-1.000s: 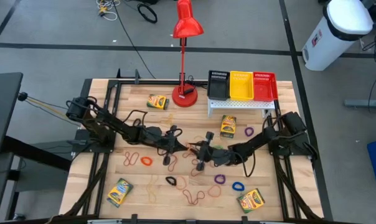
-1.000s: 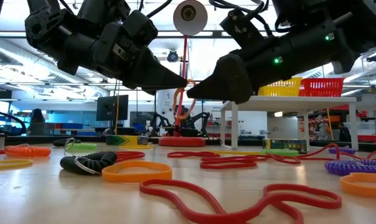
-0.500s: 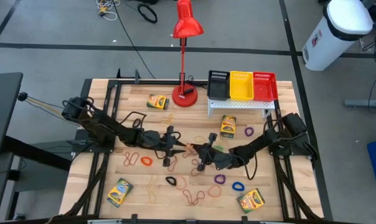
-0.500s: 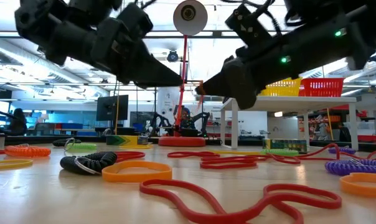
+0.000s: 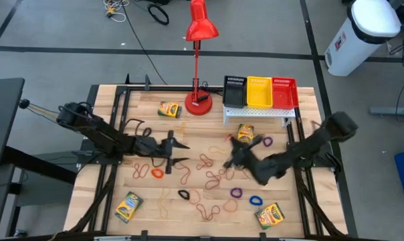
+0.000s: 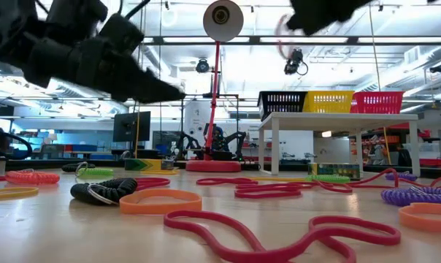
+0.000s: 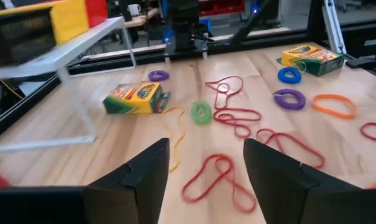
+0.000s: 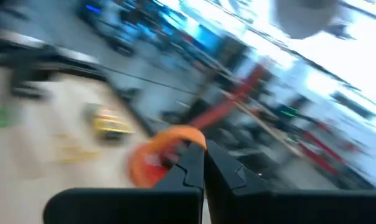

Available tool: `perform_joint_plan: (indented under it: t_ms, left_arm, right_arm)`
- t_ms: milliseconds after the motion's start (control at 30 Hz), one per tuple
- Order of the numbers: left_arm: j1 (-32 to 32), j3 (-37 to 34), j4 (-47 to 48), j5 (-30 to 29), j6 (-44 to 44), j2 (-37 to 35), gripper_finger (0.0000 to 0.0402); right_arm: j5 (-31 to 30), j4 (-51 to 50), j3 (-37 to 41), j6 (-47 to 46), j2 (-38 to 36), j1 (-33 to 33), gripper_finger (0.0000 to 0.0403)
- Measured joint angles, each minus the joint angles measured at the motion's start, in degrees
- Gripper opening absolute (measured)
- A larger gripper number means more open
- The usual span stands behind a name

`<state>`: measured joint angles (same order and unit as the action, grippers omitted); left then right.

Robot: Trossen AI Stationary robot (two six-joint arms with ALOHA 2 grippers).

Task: Pick & Place Office Desk Supplies
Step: Put the top left orange rubber band into the yellow bin

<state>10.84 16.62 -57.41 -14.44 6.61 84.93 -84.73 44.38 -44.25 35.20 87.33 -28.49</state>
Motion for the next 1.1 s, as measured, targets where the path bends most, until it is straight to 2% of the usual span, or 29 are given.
perform_joint_plan:
  t_ms: [67,100,233,400,567,833,1100]
  left_arm:
    - [-1.7,-3.0,-4.4,0.5,-1.3,0.5,0.0194]
    - [-2.6,-4.3,-6.4,0.5,-1.8,0.7,0.0186]
    - [-5.4,-7.0,-11.4,0.5,-3.4,1.5,0.0158]
    - [-6.8,-7.1,-10.7,0.5,-4.5,1.6,0.0139]
    - [-6.8,-7.1,-10.8,0.6,-4.5,1.6,0.0136]
    - [-6.8,-7.1,-10.8,0.6,-4.7,1.6,0.0136]
    - [-6.8,-7.1,-10.8,0.6,-4.5,1.6,0.0136]
  right_arm:
    - [-4.8,0.8,0.0,5.2,-5.2,1.2,0.0002]
    - [-5.3,0.9,0.0,7.6,-7.6,2.0,0.0002]
    - [-5.3,-0.7,0.0,9.8,-17.3,7.5,0.0001]
    - [-5.4,-6.3,-0.1,9.2,-24.7,17.9,0.0001]
    - [-5.2,-11.2,0.0,9.2,-25.6,26.5,0.0000]
    - [-1.7,-12.2,0.0,13.3,-23.6,38.0,0.0000]
    - [1.2,-13.3,0.0,14.8,-20.6,45.0,0.0000]
